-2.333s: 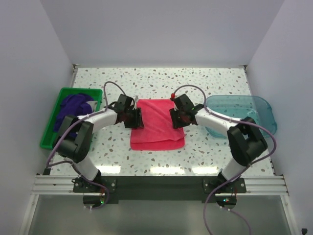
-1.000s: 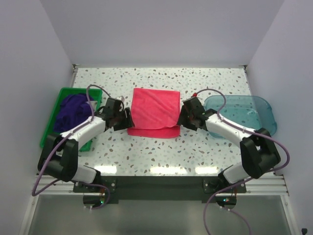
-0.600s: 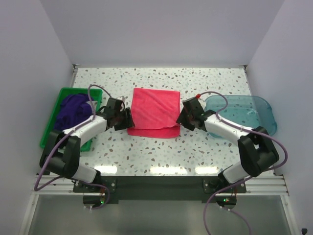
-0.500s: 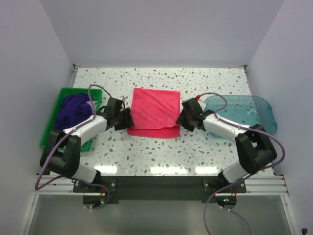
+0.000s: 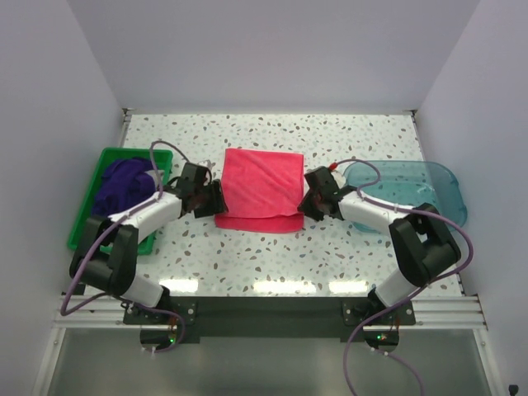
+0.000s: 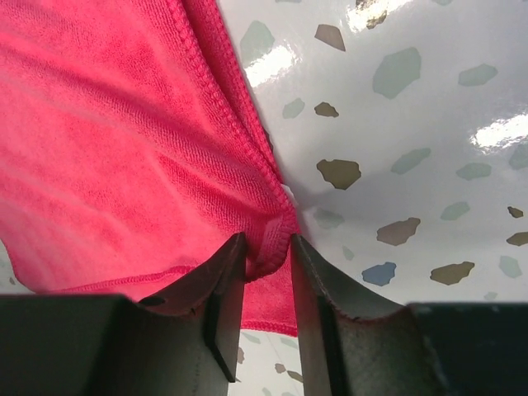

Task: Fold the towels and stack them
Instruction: Fold the towel

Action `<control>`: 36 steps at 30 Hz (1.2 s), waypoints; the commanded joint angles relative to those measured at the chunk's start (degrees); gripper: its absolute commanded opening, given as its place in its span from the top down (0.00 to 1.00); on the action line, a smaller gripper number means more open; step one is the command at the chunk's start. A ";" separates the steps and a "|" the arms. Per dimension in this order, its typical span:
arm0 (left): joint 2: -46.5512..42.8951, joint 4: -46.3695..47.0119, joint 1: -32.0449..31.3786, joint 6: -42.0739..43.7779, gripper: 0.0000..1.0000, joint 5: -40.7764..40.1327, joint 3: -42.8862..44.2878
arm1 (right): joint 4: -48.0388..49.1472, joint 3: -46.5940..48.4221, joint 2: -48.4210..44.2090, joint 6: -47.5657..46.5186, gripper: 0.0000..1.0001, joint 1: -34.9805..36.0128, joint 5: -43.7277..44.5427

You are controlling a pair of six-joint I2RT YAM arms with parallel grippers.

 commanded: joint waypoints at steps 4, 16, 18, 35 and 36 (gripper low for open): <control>1.63 2.34 0.26 0.65 0.41 -0.73 2.61 | 2.65 -0.09 0.47 1.63 0.79 -0.09 1.07; 4.09 2.16 0.26 0.92 0.53 -2.22 4.19 | 3.09 -0.27 0.83 0.39 1.00 -0.09 0.90; 4.18 2.25 0.26 1.00 0.53 -3.53 4.37 | 3.26 -0.36 0.74 0.22 1.00 -0.18 0.81; 6.99 3.04 0.26 2.32 0.66 -3.98 5.25 | 3.27 -0.36 1.35 -0.31 1.00 -0.18 0.72; 7.08 2.95 0.26 2.32 0.68 -3.72 5.33 | 3.27 -0.27 1.27 -0.40 1.00 -0.09 0.72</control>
